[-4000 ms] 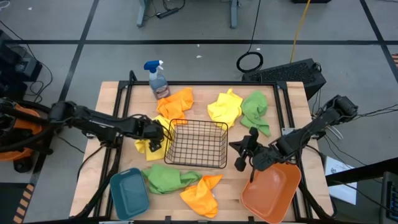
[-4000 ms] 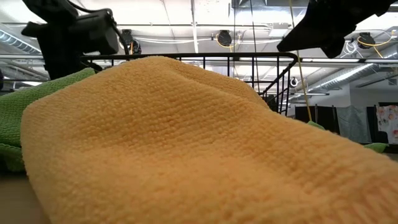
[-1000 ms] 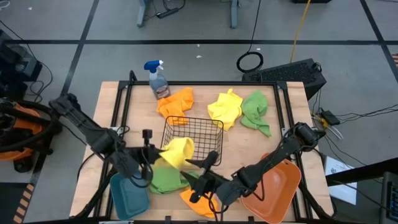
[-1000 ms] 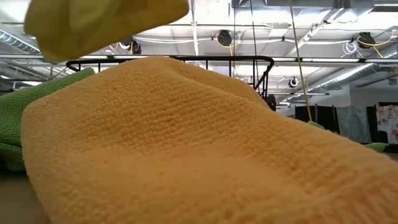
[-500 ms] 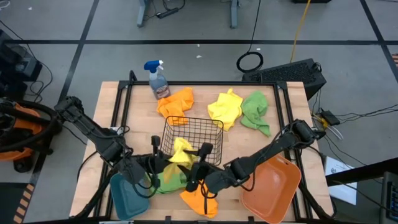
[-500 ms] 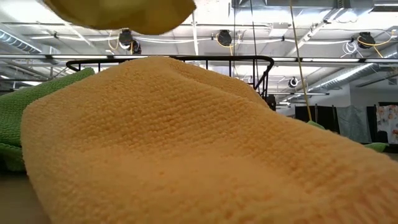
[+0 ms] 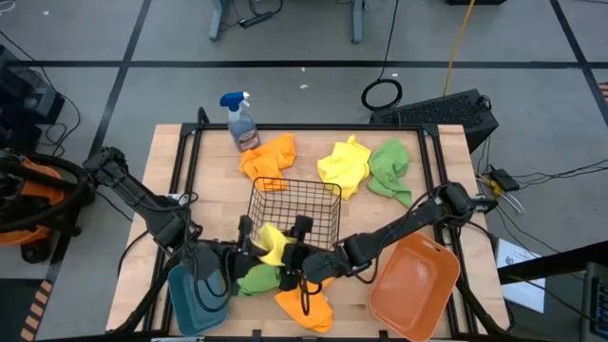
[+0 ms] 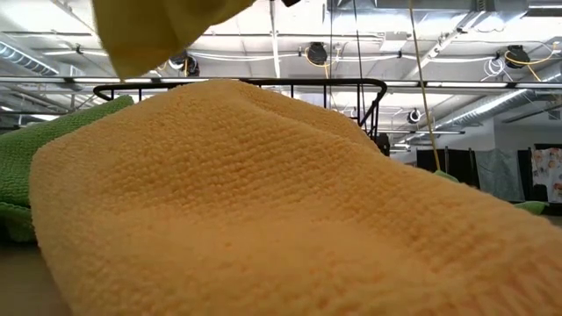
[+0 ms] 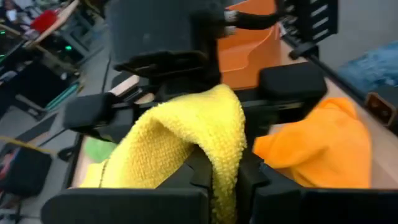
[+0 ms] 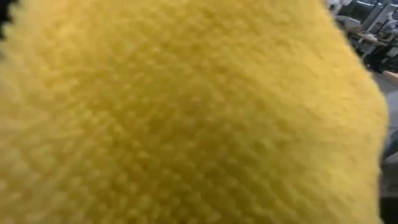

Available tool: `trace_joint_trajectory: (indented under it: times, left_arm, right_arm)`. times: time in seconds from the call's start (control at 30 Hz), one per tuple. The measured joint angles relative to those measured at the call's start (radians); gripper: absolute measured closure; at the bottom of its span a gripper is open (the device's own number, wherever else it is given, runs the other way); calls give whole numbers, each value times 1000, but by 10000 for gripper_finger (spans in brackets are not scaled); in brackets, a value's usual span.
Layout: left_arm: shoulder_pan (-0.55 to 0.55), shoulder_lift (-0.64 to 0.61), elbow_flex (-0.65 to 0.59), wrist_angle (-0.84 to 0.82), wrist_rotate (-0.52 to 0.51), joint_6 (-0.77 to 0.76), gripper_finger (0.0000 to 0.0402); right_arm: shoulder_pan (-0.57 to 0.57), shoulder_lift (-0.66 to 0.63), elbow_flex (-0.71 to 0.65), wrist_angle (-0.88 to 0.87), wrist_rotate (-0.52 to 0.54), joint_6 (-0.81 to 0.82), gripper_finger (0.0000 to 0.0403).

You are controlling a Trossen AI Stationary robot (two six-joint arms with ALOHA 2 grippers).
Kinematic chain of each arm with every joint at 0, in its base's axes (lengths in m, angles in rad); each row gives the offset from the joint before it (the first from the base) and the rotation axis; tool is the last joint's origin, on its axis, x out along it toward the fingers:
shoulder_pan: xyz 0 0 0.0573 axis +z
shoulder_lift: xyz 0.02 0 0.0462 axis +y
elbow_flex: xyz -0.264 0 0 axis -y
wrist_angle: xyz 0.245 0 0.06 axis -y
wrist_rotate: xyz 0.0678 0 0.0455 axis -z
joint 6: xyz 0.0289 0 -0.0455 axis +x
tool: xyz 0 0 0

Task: Sort microfiber towel by color & place in baskets
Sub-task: Put the left yellow microfiber cloth into the orange bin

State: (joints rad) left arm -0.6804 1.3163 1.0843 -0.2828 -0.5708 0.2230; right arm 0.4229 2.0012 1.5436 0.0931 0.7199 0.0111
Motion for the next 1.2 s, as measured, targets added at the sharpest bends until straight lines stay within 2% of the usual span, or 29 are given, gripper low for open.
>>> trace_joint_trajectory:
  times: [0.1,0.27,0.4,0.47,0.6,0.8,0.93,1.2]
  left_arm:
    - [0,0,0,-2,6,-5,375]
    - [1,0,-10,3,8,-5,370]
    - [-1,0,-25,2,-24,-6,334]
    - [-1,0,-33,-10,-64,-6,305]
    - [-1,0,-45,-26,-116,-7,244]
    - [-3,0,-45,-112,-143,-91,175]
    - [-16,0,-46,-163,-193,-155,155]
    - [-67,-2,-46,-183,-245,-260,152]
  right_arm:
    - [-5,0,0,0,-26,2,200]
    - [-4,0,0,-2,-50,2,306]
    - [-3,0,0,-24,-42,0,383]
    - [-3,0,0,-36,-35,-2,389]
    - [-1,0,0,-79,-12,16,368]
    - [40,-9,0,-168,142,9,374]
    - [76,-41,0,-225,176,24,383]
    - [165,-133,0,-422,176,162,381]
